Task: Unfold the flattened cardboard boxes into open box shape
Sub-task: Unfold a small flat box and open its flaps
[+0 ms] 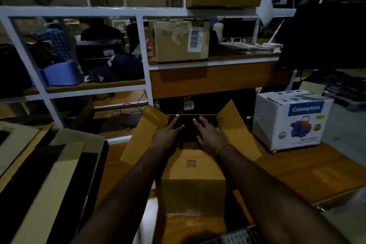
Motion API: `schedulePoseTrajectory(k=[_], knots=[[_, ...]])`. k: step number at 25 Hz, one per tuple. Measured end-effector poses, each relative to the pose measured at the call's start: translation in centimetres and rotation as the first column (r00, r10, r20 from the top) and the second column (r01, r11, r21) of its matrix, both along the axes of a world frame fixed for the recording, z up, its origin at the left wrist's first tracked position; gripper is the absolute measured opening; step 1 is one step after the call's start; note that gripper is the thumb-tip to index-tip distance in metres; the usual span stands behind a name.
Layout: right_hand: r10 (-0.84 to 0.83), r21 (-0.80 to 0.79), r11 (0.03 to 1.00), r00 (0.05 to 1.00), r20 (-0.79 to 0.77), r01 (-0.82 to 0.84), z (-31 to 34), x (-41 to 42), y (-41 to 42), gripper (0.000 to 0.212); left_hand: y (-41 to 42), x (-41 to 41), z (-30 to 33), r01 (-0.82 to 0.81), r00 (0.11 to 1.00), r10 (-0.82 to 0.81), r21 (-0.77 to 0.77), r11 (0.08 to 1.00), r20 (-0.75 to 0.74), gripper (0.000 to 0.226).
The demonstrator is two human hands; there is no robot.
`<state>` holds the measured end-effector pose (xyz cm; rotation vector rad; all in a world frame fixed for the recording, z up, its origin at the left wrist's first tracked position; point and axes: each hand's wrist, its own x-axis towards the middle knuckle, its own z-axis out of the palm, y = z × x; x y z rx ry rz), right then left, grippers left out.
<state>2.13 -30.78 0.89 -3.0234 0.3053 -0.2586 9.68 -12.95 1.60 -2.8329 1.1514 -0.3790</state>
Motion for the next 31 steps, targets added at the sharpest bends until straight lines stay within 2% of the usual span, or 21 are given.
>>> schedulePoseTrajectory(k=[10,16,20,23,26,28,31], knots=[[-0.003,-0.071,0.998,0.996,-0.087,-0.004,0.1,6.5,-5.3,0.081,-5.6,6.7,1.5,-0.086,0.988,0.073,-0.094,0.992,-0.137,0.078],[0.01,-0.096,0.995,0.988,-0.156,-0.025,-1.0,9.2,-7.2,0.073,-8.1,9.7,-0.3,-0.143,0.937,0.142,0.019,0.99,-0.32,0.073],[0.015,-0.131,0.991,0.99,-0.139,-0.034,-2.1,10.6,-8.6,0.064,-9.4,10.2,-0.8,-0.246,0.903,0.265,0.099,0.964,-0.339,0.071],[0.036,-0.098,0.994,0.996,-0.076,-0.044,-1.8,11.3,-9.3,0.049,-9.5,10.0,-0.6,-0.275,0.902,0.26,0.005,0.961,-0.344,0.059],[0.056,-0.057,0.997,0.998,-0.012,-0.056,-1.2,11.6,-9.8,0.03,-9.1,9.4,-0.6,-0.29,0.936,0.247,-0.151,0.945,-0.25,0.045],[0.053,-0.079,0.995,0.998,-0.018,-0.054,-1.0,11.8,-9.7,0.029,-8.9,9.1,-1.0,-0.292,0.948,0.245,-0.247,0.924,-0.205,0.039],[0.038,-0.154,0.987,0.997,-0.06,-0.047,-1.1,11.9,-9.1,0.04,-8.9,8.6,-1.0,-0.344,0.929,0.288,-0.254,0.904,-0.233,0.032]])
